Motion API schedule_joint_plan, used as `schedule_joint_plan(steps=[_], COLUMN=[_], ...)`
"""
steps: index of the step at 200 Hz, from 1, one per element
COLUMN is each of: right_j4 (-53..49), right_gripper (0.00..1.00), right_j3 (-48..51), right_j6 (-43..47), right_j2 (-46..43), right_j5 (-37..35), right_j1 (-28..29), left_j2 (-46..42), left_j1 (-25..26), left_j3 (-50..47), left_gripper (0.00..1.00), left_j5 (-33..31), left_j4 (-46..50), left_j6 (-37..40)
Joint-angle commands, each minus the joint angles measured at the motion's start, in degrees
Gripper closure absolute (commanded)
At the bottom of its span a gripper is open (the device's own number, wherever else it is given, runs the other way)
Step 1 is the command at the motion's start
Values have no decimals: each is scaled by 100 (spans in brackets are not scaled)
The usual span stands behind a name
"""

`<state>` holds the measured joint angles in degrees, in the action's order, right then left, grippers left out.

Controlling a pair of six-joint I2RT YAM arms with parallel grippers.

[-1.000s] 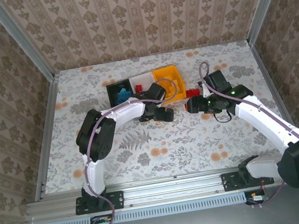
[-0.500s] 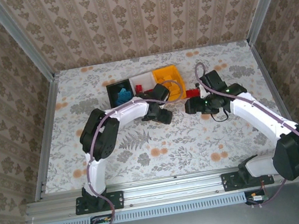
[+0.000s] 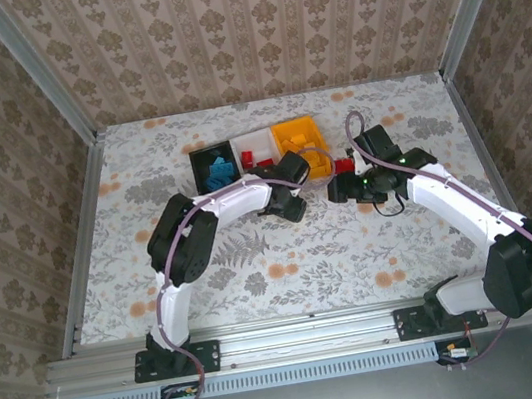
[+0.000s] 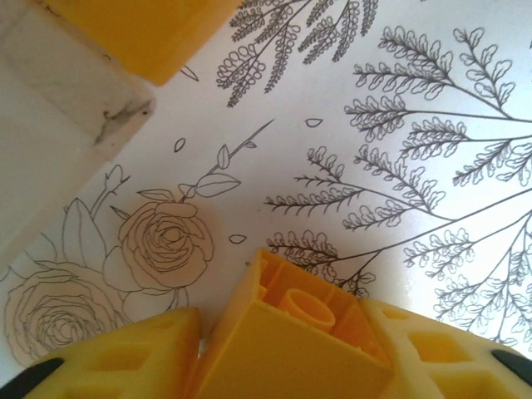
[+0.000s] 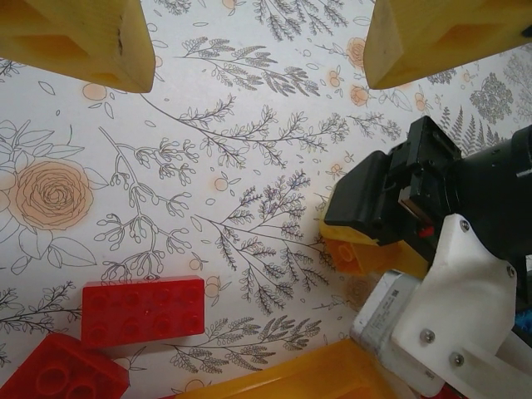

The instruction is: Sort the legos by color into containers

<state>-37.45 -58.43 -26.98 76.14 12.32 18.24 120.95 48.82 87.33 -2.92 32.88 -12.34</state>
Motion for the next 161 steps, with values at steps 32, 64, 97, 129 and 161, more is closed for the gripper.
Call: schedule_joint_plan(steps=[32, 64, 97, 129, 161], right_j4=[-17, -96, -83, 151, 317], right_gripper=[31, 28, 25, 25, 22], right_j3=[-150, -118, 80, 532, 966], right_j6=[-35, 59, 70, -105, -233], right_j2=[-66, -211, -410, -727, -1002], right_j5=[43, -168, -294, -520, -552], right_j1=[-20, -54, -277, -567, -675], left_j2=[98, -245, -885, -1348, -1152], left_j1=[176, 170, 151, -45, -389], left_j3=[-191, -440, -651, -292, 1019], left_gripper=[76, 77, 78, 78, 77], left_j5=[354, 353, 616, 734, 772], left_j4=[-90, -107, -19, 339, 866], left_j6=[23, -99, -268, -196, 93])
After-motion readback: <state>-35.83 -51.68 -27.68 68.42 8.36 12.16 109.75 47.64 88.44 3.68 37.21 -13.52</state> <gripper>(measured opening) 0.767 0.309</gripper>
